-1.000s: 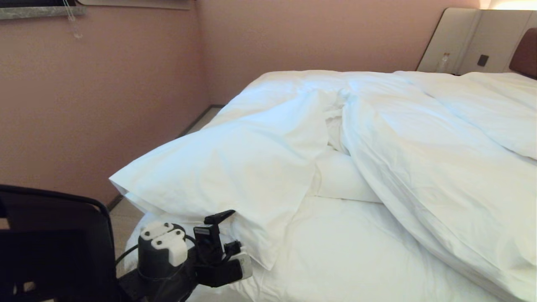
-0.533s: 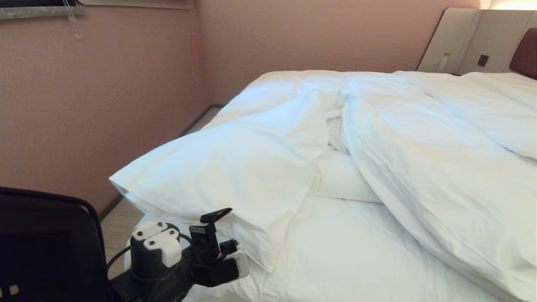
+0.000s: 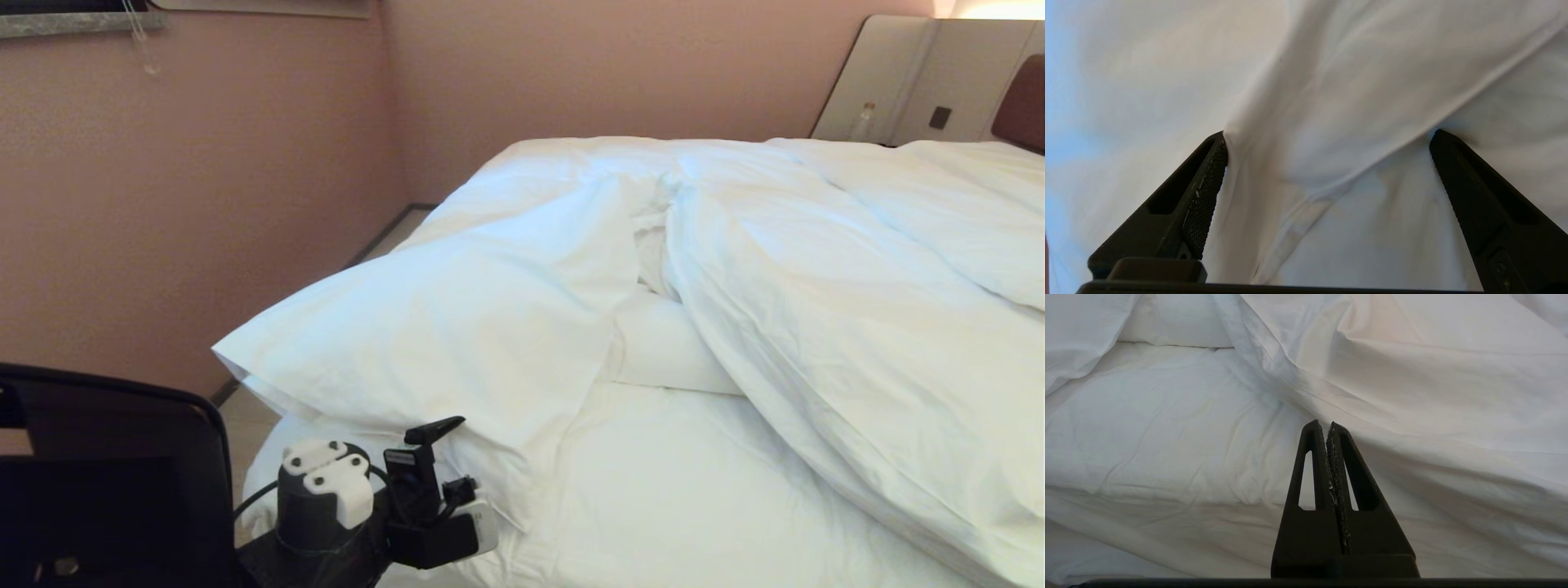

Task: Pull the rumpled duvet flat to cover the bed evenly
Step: Hold the folded corner of the quilt

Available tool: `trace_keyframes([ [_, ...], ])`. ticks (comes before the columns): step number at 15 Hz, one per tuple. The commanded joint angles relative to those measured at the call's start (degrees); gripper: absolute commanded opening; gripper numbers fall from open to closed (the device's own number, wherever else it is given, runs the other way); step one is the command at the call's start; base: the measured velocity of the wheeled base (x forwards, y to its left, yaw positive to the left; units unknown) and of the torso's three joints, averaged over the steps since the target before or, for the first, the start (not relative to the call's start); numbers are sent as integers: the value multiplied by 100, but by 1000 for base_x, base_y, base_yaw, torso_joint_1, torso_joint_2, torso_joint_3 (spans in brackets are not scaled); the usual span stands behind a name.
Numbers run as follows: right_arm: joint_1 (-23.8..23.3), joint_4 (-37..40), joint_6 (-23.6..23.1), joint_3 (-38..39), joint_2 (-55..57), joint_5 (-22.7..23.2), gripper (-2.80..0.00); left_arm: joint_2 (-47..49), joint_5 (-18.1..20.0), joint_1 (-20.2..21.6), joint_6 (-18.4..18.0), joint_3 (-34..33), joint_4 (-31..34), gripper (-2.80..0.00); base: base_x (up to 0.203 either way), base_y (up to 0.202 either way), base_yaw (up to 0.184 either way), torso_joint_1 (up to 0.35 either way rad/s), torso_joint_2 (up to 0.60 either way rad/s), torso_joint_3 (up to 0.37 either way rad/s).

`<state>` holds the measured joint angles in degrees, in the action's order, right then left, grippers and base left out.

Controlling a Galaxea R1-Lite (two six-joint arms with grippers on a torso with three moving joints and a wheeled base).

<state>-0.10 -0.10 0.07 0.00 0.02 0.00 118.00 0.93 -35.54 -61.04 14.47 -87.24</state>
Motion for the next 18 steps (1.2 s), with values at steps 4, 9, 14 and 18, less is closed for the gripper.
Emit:
trace_keyframes([
  [4,1,9,1,0,-2,1,-280,-11,-16,-30,83,193,-272,0,0,0,0,0,0,0],
  [9,1,1,1,0,-2,9,-280,188,-251,-6,126,416,-272,0,0,0,0,0,0,0],
  [14,1,1,1,0,-2,9,-280,346,-260,39,181,646,-272,0,0,0,0,0,0,0],
  [18,1,3,1,0,-2,0,-280,279,-261,54,242,704,-272,0,0,0,0,0,0,0],
])
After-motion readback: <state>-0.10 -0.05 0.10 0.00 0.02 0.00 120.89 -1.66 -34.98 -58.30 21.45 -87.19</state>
